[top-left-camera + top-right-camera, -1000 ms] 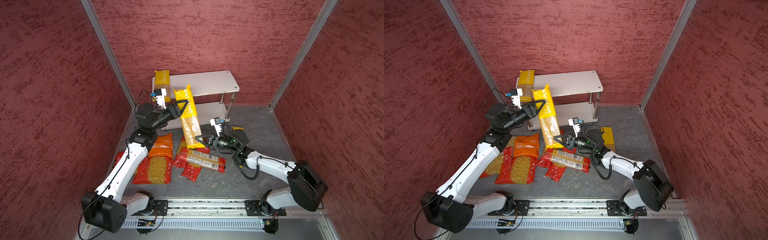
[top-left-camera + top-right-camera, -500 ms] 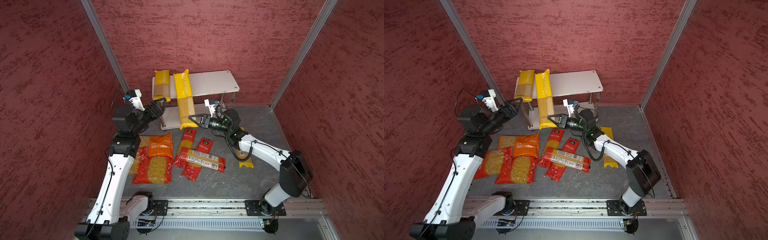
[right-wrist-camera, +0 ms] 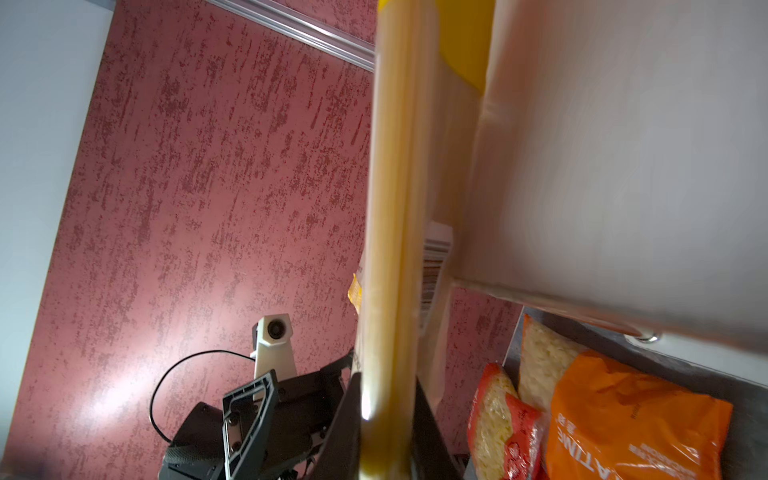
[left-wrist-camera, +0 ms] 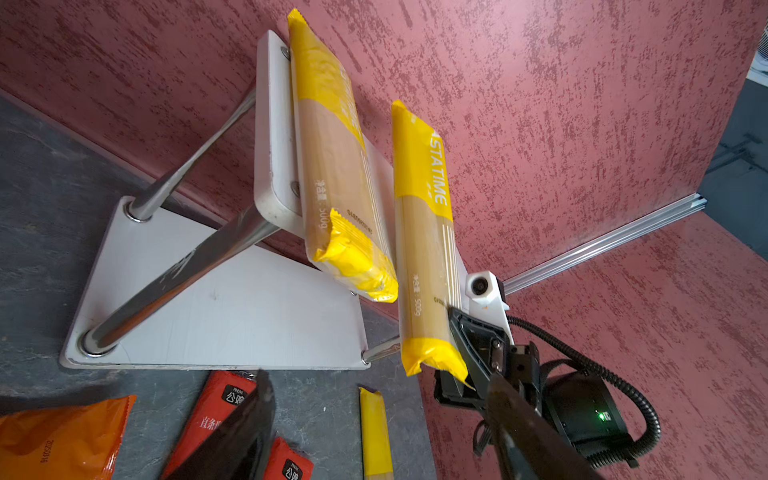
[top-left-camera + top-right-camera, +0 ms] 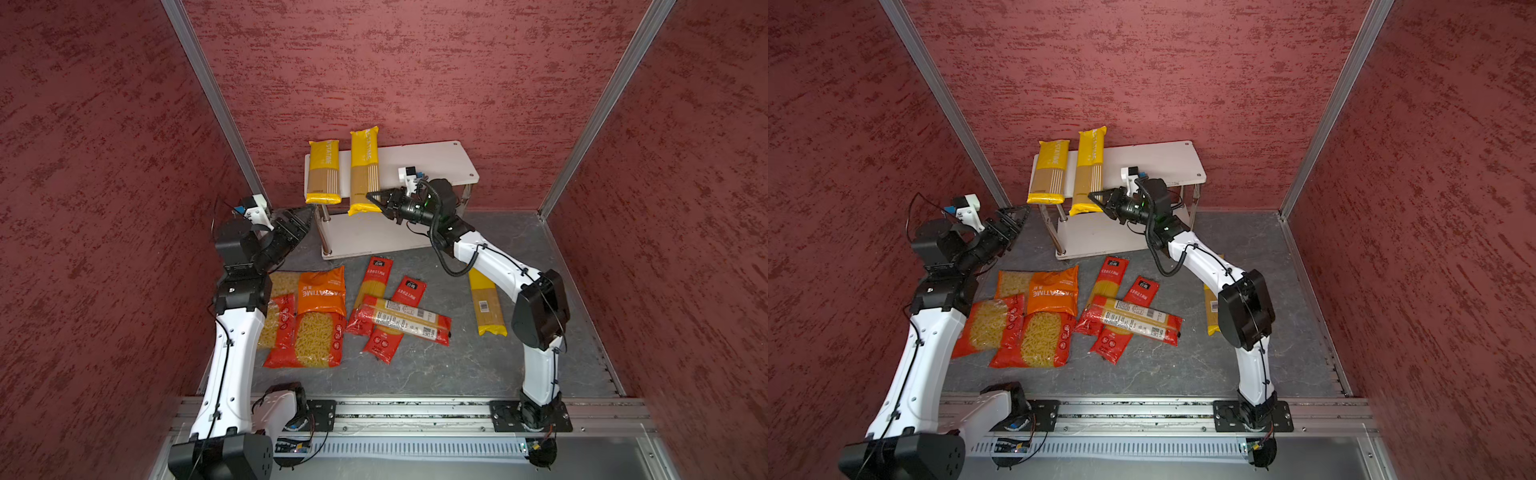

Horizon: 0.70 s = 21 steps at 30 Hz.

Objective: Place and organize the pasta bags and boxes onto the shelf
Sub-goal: 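Set the yellow pack upright on the top shelf beside the first pack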

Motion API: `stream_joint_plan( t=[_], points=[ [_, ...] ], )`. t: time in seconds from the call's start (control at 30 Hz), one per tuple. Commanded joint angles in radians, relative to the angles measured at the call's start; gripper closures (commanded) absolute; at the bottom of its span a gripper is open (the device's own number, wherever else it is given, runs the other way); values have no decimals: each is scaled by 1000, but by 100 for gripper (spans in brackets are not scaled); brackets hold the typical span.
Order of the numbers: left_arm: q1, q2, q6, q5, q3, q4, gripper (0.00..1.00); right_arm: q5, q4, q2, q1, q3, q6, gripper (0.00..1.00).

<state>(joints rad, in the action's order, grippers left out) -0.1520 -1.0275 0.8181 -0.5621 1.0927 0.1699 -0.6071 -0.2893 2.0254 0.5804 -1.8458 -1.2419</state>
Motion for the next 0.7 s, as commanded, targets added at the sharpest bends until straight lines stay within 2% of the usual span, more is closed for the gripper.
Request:
stream_joint_plan(
  t=[0.0,0.07,0.23,0.43,0.67],
  points=[
    [-1,9,28,-23,-9,-66,20,2,-98,24,-1,-103,-63,91],
    [0,12,31,-19,-19,-80,20,0,-95,33,-1,-120,-73,77],
    [14,-6,39,-19,-26,-104,20,1,-42,8,-2,-101,-49,60],
    [55,-29,41,-3,-42,-149,20,18,-46,-78,-4,48,-40,49],
    [91,-59,36,10,-52,-188,20,69,-28,-195,6,204,-24,46]
  ],
)
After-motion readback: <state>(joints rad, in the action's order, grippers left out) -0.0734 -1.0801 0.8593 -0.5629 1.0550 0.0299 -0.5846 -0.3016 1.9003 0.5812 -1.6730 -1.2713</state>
